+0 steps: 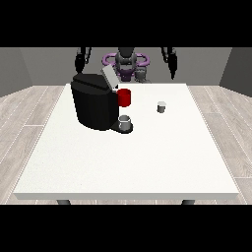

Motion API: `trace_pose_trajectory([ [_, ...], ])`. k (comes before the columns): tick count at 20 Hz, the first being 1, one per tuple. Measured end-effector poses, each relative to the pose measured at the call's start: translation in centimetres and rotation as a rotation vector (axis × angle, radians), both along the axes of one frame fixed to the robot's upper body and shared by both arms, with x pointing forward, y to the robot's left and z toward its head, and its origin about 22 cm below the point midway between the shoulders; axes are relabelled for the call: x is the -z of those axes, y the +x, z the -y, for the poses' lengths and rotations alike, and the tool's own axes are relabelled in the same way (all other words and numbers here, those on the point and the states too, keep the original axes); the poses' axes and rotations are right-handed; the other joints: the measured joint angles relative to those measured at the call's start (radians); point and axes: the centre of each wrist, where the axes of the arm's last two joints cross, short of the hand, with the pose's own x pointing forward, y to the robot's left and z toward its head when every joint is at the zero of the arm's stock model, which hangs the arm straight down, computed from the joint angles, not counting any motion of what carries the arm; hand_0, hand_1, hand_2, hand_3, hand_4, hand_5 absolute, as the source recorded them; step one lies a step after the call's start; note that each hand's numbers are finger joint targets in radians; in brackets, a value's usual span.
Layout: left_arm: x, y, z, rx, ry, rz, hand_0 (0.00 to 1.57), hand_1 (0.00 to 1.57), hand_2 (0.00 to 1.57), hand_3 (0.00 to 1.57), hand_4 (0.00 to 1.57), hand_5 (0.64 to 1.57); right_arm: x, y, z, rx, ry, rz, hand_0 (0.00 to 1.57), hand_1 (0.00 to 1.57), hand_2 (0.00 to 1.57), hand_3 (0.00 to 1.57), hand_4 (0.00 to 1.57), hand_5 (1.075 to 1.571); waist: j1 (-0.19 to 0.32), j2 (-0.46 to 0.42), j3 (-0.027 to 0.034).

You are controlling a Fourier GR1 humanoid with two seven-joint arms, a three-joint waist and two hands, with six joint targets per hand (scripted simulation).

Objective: Insert the coffee pod into the coffee machine and close the lid

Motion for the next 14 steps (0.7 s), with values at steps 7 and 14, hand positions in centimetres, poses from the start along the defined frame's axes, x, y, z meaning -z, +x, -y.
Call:
trace_pose_trajectory([
  [7, -0.1, 0.2, -1.5, 0.052, 0.037, 0.102, 0.00, 0.00, 0.00, 0.00, 0.00, 1.571, 1.3, -0.7, 0.3, -0.001, 0.075, -0.027, 0.00, 0.00, 0.00, 0.00, 0.11, 1.571, -0.030, -0.009, -0.0132],
  [14, -2.6, 3.6, -5.2, 0.033, 0.161, 0.097, 0.00, 0.00, 0.00, 0.00, 0.00, 1.571, 0.6, -0.4, -1.4, 0.047, 0.145, 0.101, 0.00, 0.00, 0.00, 0.00, 0.22, 1.571, -0.111, 0.044, -0.0156],
])
